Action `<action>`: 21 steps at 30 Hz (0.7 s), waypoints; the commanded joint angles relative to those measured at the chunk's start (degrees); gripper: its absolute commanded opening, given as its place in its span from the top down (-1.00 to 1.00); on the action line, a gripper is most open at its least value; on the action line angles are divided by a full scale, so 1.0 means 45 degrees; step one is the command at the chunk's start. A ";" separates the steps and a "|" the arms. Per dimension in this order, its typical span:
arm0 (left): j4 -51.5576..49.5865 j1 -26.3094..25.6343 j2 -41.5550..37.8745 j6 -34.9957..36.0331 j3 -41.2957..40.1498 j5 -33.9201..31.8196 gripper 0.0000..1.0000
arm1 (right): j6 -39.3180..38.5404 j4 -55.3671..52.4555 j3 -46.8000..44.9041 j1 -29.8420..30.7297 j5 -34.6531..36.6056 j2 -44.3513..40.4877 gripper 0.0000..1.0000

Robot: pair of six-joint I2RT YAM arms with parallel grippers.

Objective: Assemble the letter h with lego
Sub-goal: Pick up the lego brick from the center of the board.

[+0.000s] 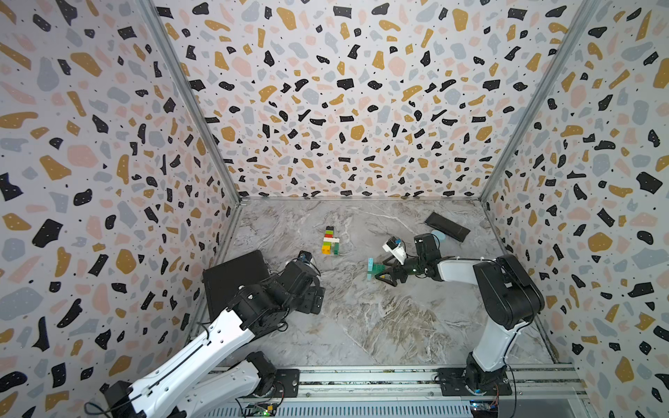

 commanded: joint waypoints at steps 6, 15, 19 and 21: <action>0.0261 0.0258 0.0064 -0.0057 0.0353 0.0309 -0.98 | -0.0689 -0.0612 0.0141 0.0309 0.0654 -0.0290 -0.47; 0.0239 0.0318 0.0140 -0.0046 0.0353 0.0408 -0.98 | -0.0345 0.0354 -0.0359 0.0550 0.1006 -0.0490 -0.24; 0.0210 0.0334 0.0176 -0.0050 0.0373 0.0442 -0.98 | -0.0308 0.0374 -0.0351 0.0605 0.1196 -0.0515 -0.10; 0.0217 0.0353 0.0185 -0.0054 0.0368 0.0432 -0.98 | -0.0212 0.0528 -0.0390 0.0627 0.1316 -0.0527 -0.05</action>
